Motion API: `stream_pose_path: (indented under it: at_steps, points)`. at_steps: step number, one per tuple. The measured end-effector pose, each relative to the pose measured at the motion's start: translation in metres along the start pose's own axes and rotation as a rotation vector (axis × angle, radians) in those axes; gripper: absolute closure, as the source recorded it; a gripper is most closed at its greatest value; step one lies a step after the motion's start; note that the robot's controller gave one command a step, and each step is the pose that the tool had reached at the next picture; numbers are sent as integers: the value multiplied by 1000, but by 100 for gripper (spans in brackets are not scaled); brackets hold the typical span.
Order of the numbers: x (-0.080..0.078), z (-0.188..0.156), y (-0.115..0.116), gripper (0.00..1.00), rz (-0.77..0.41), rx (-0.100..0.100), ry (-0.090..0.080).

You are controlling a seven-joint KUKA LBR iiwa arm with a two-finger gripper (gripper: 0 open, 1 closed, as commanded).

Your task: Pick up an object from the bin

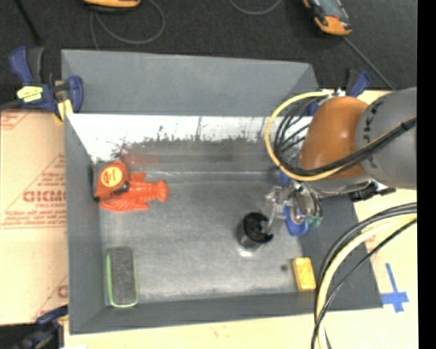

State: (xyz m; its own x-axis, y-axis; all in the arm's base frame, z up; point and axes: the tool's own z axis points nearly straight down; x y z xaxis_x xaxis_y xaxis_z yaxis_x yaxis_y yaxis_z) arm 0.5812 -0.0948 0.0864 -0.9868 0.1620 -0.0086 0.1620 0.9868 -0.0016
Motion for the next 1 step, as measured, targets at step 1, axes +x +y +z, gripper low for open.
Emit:
stream_pose_path:
  at_steps: [1]
  points:
    - [19,-1,15,100,4,-2,-5]
